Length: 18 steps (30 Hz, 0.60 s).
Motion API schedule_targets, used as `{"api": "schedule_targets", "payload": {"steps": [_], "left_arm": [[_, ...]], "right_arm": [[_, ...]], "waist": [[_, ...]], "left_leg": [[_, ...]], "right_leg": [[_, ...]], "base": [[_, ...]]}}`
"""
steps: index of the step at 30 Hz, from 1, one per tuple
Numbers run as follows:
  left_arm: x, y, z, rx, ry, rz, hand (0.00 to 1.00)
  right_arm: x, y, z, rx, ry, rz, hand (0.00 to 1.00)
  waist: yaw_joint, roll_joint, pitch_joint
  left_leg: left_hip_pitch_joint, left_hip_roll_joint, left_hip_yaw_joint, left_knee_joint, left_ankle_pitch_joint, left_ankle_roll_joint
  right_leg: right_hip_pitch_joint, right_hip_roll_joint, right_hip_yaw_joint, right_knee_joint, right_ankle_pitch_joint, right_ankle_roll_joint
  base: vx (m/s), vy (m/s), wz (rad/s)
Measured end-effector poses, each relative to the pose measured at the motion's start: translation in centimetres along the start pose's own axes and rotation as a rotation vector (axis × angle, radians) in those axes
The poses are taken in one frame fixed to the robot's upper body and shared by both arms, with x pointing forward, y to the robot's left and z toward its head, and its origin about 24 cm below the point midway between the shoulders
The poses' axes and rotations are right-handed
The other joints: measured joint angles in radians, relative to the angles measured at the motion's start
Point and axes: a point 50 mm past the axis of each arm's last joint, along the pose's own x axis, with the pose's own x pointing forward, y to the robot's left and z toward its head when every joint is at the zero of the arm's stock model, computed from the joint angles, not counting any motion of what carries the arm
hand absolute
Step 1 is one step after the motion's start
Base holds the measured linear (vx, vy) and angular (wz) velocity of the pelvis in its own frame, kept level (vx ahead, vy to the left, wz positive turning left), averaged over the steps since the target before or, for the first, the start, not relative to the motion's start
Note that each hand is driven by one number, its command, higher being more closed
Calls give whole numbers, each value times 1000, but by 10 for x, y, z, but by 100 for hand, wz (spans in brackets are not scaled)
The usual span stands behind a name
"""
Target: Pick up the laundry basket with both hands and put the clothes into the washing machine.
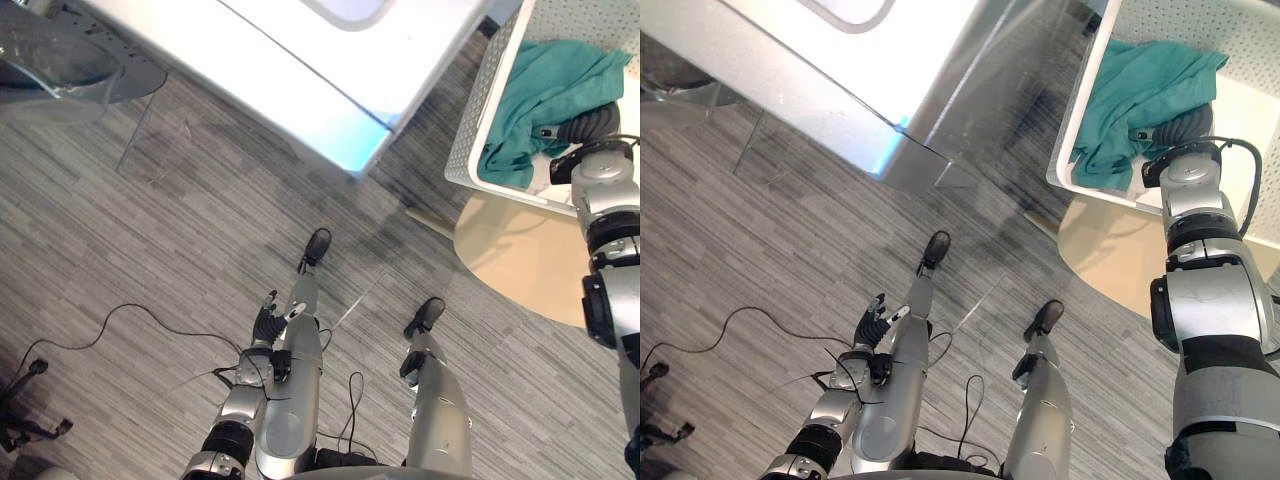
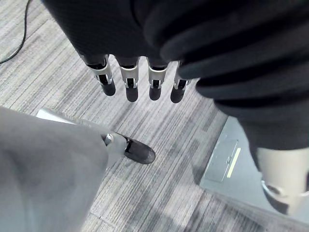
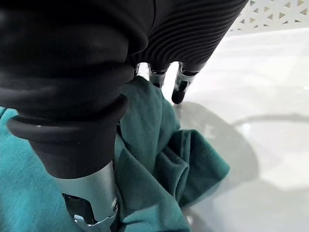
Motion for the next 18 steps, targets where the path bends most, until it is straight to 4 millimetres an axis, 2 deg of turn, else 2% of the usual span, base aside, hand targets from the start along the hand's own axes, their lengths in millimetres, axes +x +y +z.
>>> {"api": "schedule_targets", "payload": {"steps": [4, 8, 11, 13, 16, 18], "left_arm": [[-1, 2, -5, -29, 23, 22, 0], [0, 3, -8, -49, 43, 39, 0], [-2, 4, -17, -47, 83, 47, 0], [-3, 4, -22, -41, 108, 47, 0], [-3, 3, -24, -41, 121, 43, 0], [-6, 3, -29, -45, 141, 44, 0]], "right_arm": [[-1, 1, 0, -58, -13, 12, 100], [-4, 8, -9, -68, 2, 32, 100], [-16, 33, -34, -71, 56, 104, 100], [-28, 49, -59, -39, 133, 159, 100], [-44, 62, -89, 38, 231, 191, 100], [-55, 65, -108, 105, 290, 188, 100]], "waist": [[0, -1, -1], [1, -3, -2], [1, -16, -18], [2, -23, -40], [1, -27, -49], [3, -29, -76]], "left_leg": [[1, 4, -2, 0, 0, 0], [23, 13, 0, 0, 0, -1], [73, 13, 7, 1, 0, -1], [107, 8, 5, 1, 0, -1], [155, 0, 4, 11, 0, -1], [178, -1, 4, 10, 0, -1]], "right_leg": [[-22, -6, 1, 56, -32, -5], [-15, -10, 0, 85, -43, -11], [32, -15, -4, 92, -44, -12], [72, -20, -14, 97, -63, -11], [129, -29, -30, 112, -79, -13], [157, -30, -38, 116, -90, -12]], "base": [[-28, -11, 1], [-2, -8, 0], [3, -16, 2], [-6, -18, 16], [-33, -8, 19], [-66, 2, 15]]}}
